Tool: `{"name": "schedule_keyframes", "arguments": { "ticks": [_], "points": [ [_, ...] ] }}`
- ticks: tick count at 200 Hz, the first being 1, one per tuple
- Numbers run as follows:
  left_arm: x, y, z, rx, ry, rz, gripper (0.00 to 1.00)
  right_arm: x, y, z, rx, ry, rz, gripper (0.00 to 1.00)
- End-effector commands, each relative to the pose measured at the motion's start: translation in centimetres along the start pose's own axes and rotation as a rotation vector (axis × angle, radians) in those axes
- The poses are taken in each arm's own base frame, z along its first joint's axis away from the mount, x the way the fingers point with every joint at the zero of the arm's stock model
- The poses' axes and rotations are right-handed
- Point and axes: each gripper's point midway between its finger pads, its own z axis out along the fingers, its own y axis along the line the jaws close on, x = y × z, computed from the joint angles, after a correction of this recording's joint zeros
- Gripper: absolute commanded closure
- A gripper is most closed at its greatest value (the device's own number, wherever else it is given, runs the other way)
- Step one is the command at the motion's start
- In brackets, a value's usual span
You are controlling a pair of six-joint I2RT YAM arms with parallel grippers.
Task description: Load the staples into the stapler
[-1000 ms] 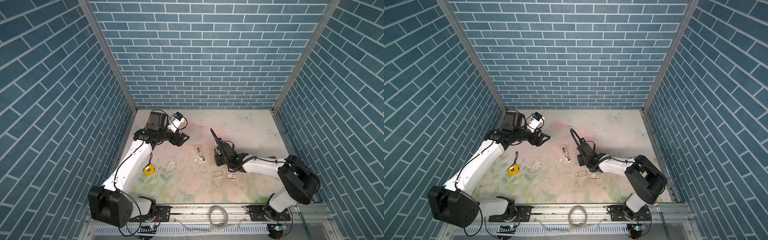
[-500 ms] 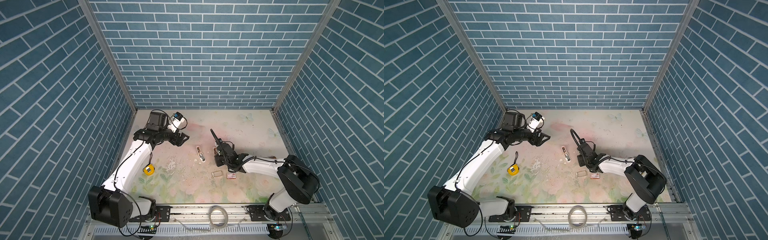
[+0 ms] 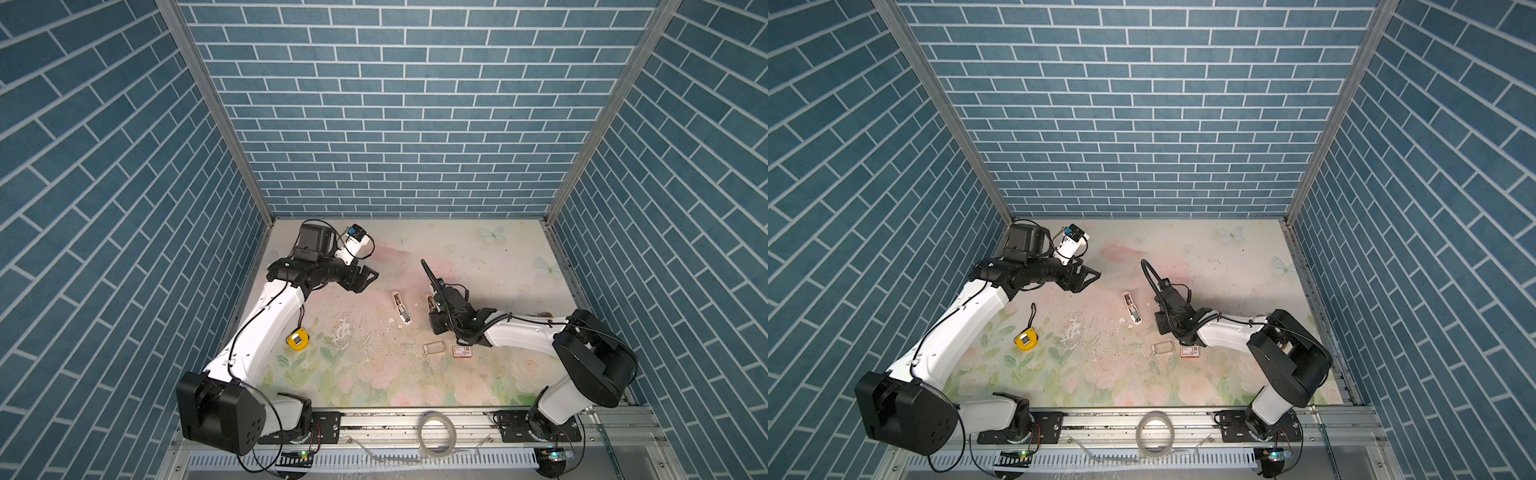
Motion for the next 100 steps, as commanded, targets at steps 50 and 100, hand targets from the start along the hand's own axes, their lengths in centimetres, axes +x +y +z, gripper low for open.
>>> {"name": "schedule_keyframes", "arguments": {
  "ticks": [50,100],
  "points": [
    [0.45,0.16,0.16,0.0,0.008,-0.01,0.18,0.71,-0.23,0.47,0.003,0.019,0.0,0.97],
    [0.4,0.17,0.11,-0.002,0.007,-0.007,0.18,0.2,-0.23,-0.11,0.001,0.006,-0.004,0.97]
  ]
}}
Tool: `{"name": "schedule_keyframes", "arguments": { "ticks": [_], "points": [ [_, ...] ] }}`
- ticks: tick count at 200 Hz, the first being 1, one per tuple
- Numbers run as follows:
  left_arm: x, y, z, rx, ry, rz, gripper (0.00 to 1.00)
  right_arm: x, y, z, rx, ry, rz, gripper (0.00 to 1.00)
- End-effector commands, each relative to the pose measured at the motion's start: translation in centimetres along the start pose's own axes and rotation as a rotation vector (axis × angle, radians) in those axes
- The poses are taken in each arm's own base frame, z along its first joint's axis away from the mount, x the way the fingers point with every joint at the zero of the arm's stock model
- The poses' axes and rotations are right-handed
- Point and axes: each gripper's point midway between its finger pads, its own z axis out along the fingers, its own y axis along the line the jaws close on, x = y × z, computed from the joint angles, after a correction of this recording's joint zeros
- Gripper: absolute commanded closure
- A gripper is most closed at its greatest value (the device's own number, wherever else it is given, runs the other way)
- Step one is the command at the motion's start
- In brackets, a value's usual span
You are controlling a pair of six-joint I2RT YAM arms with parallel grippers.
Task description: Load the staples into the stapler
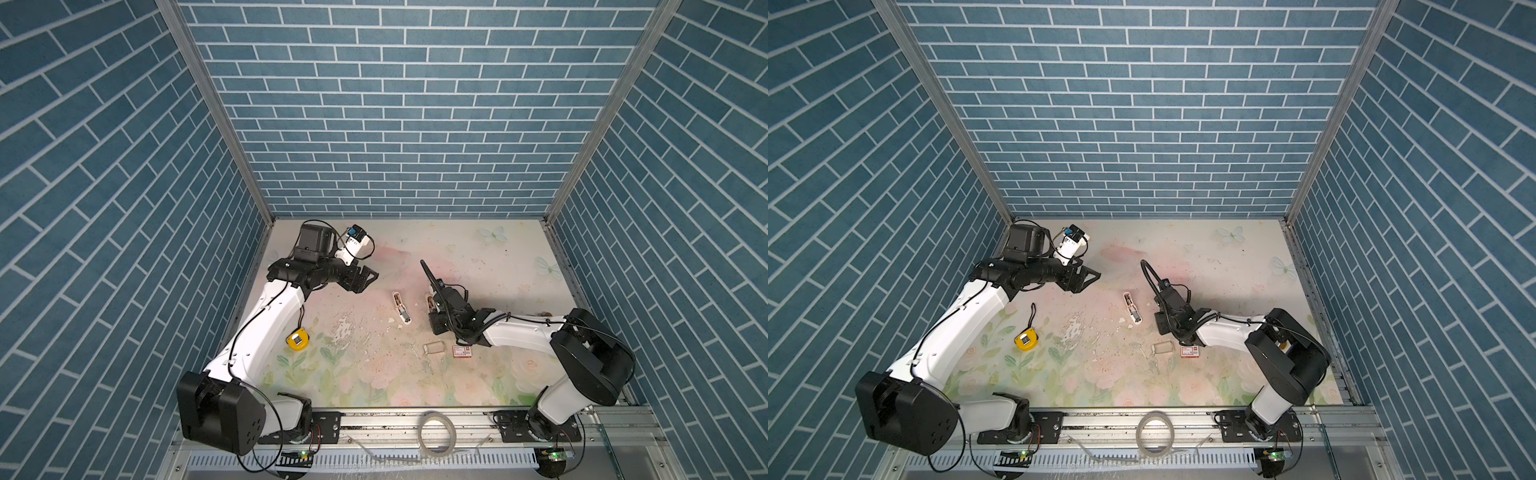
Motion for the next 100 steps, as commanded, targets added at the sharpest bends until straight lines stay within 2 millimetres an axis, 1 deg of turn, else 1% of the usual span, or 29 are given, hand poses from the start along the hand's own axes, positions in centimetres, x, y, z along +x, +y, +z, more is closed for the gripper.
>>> {"name": "schedule_keyframes", "arguments": {
  "ticks": [1,46,75,100],
  "points": [
    [0.26,0.16,0.05,-0.003,0.003,-0.006,0.17,0.05,-0.24,-0.36,0.001,0.001,-0.004,0.97],
    [0.19,0.17,-0.04,-0.004,0.001,-0.005,0.18,-0.83,-0.28,-1.07,0.0,-0.031,-0.004,0.97],
    [0.26,0.2,-0.01,-0.004,0.002,-0.006,0.17,-0.81,-0.3,-0.98,0.004,-0.031,-0.01,0.97],
    [0.23,0.23,-0.02,-0.006,0.001,-0.005,0.18,-0.23,-0.47,-0.42,0.016,-0.012,-0.016,0.97]
  ]
}}
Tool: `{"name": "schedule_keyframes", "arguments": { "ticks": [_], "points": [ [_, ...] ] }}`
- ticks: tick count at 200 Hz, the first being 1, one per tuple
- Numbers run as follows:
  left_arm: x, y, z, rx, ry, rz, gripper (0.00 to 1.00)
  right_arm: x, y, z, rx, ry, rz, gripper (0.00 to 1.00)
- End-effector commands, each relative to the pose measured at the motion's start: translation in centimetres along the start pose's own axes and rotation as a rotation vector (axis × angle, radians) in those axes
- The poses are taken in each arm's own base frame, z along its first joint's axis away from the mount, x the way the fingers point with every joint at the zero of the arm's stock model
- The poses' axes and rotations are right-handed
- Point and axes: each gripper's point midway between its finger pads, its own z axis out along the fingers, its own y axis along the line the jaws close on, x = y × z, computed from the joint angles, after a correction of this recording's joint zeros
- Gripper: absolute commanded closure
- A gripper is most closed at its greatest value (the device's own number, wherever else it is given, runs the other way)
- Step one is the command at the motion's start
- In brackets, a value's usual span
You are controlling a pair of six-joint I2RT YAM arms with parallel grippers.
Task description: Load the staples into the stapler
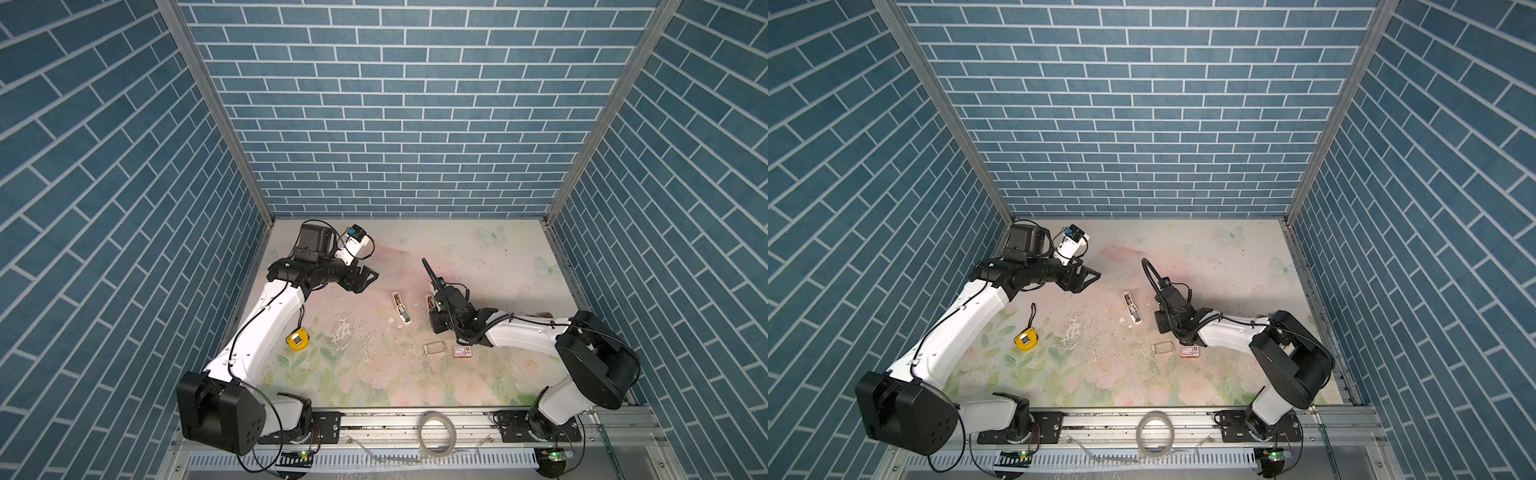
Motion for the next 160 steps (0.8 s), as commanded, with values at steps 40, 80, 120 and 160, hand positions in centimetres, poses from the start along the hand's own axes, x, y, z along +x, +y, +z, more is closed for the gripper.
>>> {"name": "schedule_keyframes", "arguments": {
  "ticks": [40,80,120,160],
  "points": [
    [0.29,0.23,0.03,-0.006,0.002,-0.006,0.18,1.04,-0.73,0.63,0.027,0.023,-0.021,0.97],
    [0.3,0.24,0.07,-0.005,0.003,-0.006,0.18,1.2,-0.89,0.76,0.038,0.027,-0.024,0.97],
    [0.37,0.31,0.08,-0.006,0.004,-0.008,0.17,1.18,-1.0,0.75,0.044,0.027,-0.026,0.97],
    [0.36,0.29,0.05,-0.006,0.003,-0.007,0.18,1.42,-0.92,1.0,0.042,0.039,-0.029,0.97]
  ]
}}
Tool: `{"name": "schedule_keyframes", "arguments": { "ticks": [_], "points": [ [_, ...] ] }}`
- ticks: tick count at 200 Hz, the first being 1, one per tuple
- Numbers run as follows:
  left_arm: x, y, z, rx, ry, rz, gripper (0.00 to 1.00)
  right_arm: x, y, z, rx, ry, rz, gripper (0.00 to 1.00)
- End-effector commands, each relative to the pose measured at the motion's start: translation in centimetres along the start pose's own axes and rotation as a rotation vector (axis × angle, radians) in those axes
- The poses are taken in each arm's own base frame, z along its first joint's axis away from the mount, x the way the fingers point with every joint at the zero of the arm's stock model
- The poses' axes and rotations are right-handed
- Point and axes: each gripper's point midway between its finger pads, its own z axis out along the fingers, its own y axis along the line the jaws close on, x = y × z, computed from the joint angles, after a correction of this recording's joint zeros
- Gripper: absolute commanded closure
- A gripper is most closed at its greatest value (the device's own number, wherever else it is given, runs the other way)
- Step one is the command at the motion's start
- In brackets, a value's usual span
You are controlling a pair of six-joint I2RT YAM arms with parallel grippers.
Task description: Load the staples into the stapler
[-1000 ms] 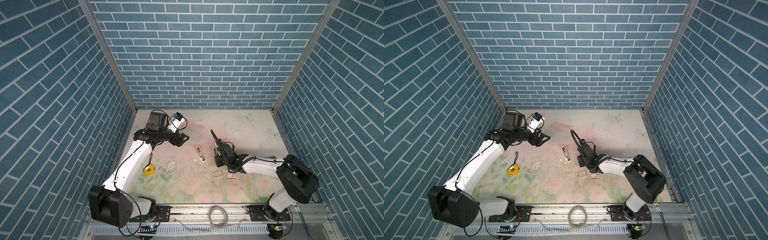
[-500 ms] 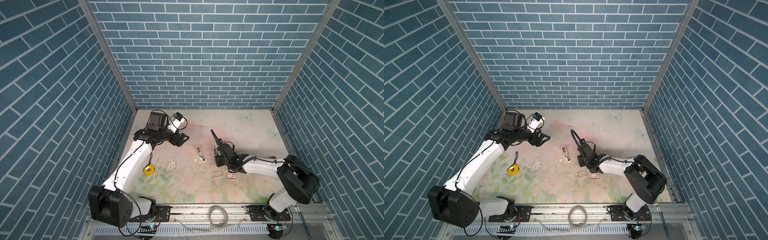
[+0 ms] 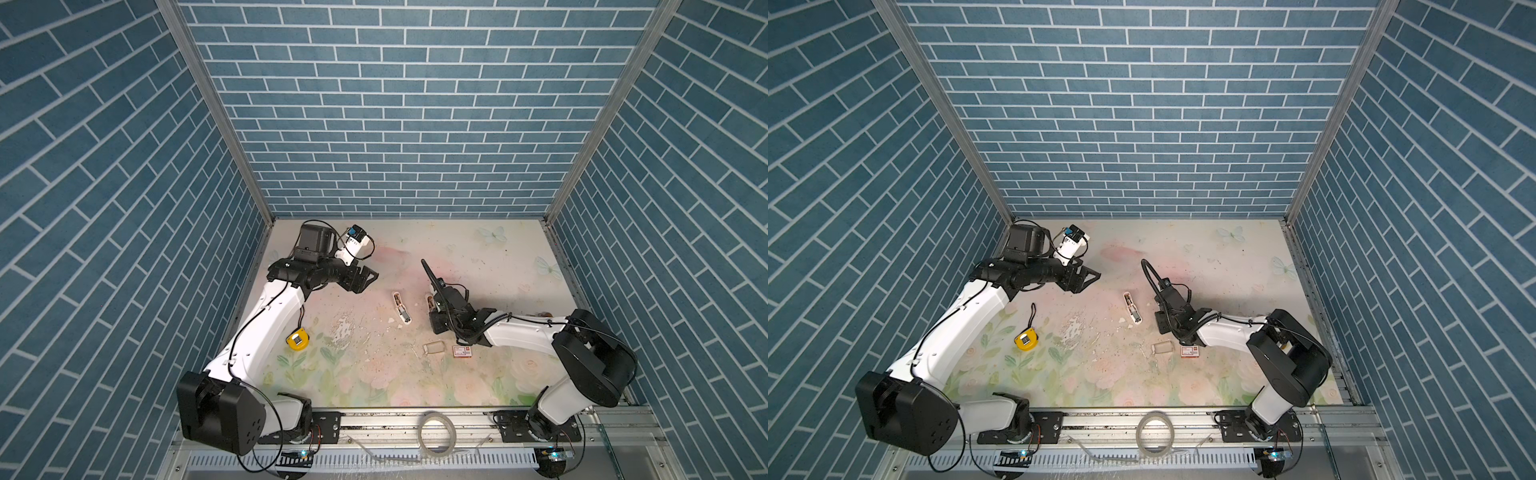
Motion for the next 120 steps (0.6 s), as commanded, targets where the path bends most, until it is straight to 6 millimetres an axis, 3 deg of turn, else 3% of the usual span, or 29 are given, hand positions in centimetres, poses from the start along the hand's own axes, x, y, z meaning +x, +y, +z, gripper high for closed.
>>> {"name": "schedule_keyframes", "arguments": {
  "ticks": [1,120],
  "points": [
    [0.3,0.3,0.0,-0.006,0.002,-0.007,0.18,0.9,-0.7,0.6,0.027,0.024,-0.026,0.97],
    [0.4,0.3,0.1,-0.006,0.003,-0.007,0.18,1.9,-0.8,0.5,0.021,0.042,-0.009,0.96]
  ]
}}
